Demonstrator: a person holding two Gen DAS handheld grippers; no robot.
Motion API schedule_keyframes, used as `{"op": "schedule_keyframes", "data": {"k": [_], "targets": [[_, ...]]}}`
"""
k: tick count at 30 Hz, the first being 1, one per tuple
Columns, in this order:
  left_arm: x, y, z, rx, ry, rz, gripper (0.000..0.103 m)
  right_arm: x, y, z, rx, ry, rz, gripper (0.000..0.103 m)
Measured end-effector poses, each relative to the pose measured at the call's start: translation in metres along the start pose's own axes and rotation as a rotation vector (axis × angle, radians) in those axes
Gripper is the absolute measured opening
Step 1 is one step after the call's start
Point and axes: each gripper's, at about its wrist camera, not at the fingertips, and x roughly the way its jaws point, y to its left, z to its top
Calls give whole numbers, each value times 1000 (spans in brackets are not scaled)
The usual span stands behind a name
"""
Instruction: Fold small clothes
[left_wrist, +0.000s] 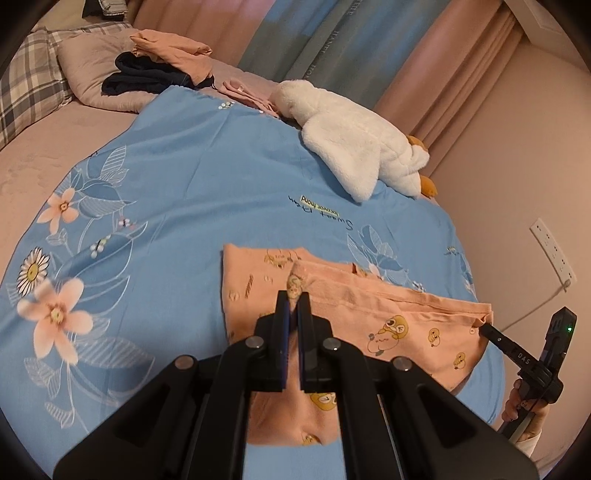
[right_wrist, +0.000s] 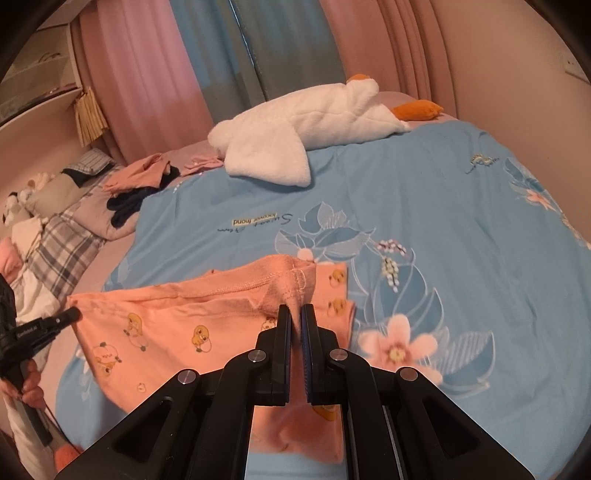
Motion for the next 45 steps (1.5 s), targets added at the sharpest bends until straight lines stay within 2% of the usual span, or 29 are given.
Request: {"op": "schedule_keyframes", "data": {"k": [4, 9, 17, 23, 30, 36, 39, 45], "targets": [[20, 5, 17, -11, 6, 16, 2, 25, 2, 15, 0, 18, -2, 7], [55, 14, 34, -28, 53, 1, 2, 63, 2, 27, 2, 66, -18, 7], [103, 29, 56, -57, 104, 47, 2, 111, -6, 39, 12, 140, -66, 7], [139, 44, 58, -78, 161, 94, 2, 149, -16, 35, 14, 216, -123, 7], [172, 60, 49, -92, 227, 168, 3, 181, -32, 20, 49, 301, -127, 7], [179, 66, 49, -96, 247, 182, 3, 177, -27, 23, 21, 279, -149, 7], [172, 63, 55, -98, 221, 176, 3, 167, -29, 29, 37, 237, -134, 7], [168, 57, 66, -77, 173, 177, 3, 165, -27, 38, 37, 213, -144, 6]]}}
